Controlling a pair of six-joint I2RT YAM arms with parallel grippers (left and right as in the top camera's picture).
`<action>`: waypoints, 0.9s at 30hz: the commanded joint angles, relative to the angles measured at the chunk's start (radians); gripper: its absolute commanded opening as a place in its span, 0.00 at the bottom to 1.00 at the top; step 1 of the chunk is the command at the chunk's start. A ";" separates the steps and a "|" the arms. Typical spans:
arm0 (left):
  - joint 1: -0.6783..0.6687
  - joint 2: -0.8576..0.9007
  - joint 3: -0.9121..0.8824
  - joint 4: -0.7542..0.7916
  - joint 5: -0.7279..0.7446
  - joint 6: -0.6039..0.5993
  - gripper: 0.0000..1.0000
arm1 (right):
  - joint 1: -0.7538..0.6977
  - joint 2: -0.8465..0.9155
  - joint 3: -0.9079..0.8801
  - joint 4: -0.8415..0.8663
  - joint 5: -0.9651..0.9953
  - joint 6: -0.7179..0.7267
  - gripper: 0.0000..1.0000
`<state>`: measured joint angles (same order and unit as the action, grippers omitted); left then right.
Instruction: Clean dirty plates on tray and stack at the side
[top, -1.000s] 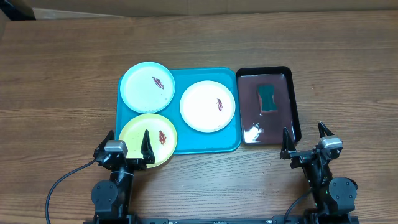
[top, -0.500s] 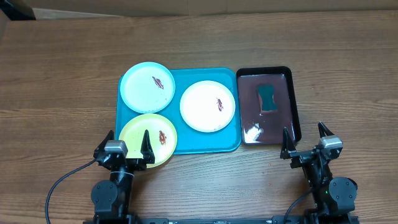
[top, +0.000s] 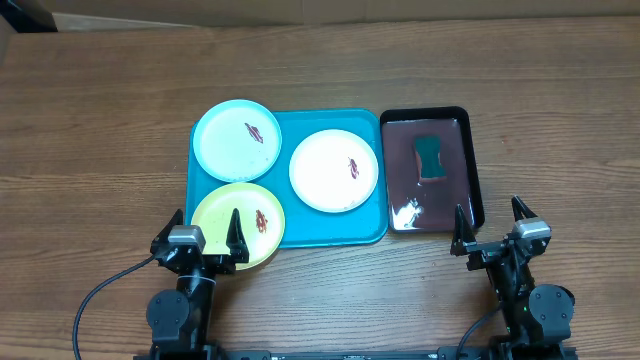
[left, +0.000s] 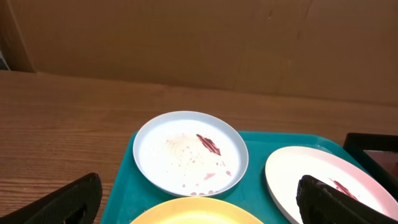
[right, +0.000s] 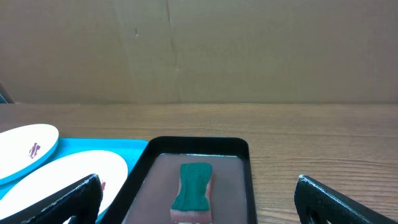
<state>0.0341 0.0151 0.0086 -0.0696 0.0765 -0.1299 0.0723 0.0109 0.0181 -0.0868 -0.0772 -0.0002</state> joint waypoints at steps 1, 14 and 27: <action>0.000 -0.010 -0.004 -0.003 -0.006 0.015 1.00 | -0.005 -0.008 -0.010 0.007 0.008 -0.005 1.00; 0.000 -0.010 -0.004 -0.003 -0.006 0.015 1.00 | -0.005 -0.008 -0.010 0.007 0.008 -0.005 1.00; -0.002 -0.010 -0.004 0.000 0.020 0.010 1.00 | -0.005 -0.008 -0.010 0.007 0.008 -0.005 1.00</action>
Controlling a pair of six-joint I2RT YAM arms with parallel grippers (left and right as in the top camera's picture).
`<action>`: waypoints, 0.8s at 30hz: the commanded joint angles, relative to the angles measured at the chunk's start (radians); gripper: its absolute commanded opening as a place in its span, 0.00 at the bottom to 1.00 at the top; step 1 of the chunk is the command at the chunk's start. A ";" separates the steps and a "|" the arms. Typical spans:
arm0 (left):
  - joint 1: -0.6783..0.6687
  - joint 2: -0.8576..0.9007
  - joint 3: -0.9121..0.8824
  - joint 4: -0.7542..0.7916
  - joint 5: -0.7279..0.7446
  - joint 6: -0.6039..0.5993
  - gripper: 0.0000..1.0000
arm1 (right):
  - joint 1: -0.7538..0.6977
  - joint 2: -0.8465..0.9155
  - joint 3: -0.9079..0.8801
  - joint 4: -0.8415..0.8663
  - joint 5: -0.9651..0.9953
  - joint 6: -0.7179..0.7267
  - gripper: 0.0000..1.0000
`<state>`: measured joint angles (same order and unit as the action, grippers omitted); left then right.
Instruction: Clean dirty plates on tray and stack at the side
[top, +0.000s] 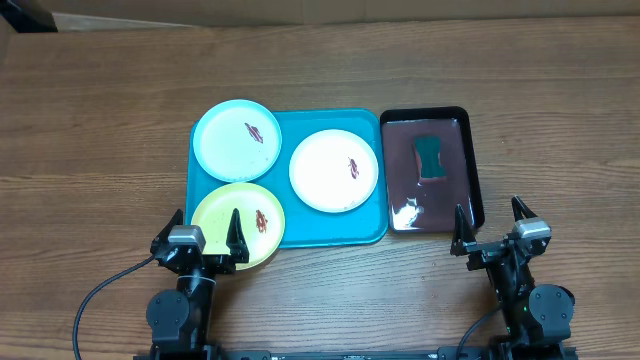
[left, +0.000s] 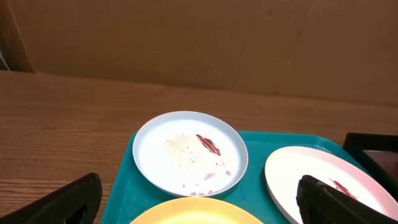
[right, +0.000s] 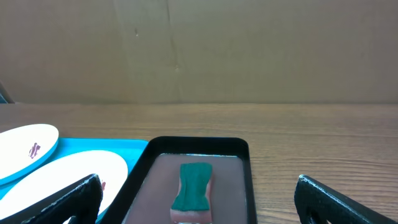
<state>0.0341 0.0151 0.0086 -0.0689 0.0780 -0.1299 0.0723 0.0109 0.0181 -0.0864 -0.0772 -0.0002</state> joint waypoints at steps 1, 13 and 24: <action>-0.002 -0.010 -0.004 -0.001 0.016 0.010 1.00 | -0.005 -0.008 -0.010 0.006 0.008 -0.005 1.00; -0.001 0.018 0.267 -0.297 0.072 -0.005 1.00 | -0.005 -0.008 -0.010 0.006 0.008 -0.005 1.00; -0.001 0.653 1.160 -1.094 0.266 -0.005 1.00 | -0.005 -0.008 -0.010 0.006 0.008 -0.004 1.00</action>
<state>0.0341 0.4744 0.9588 -1.0412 0.2344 -0.1284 0.0723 0.0109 0.0181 -0.0837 -0.0776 -0.0006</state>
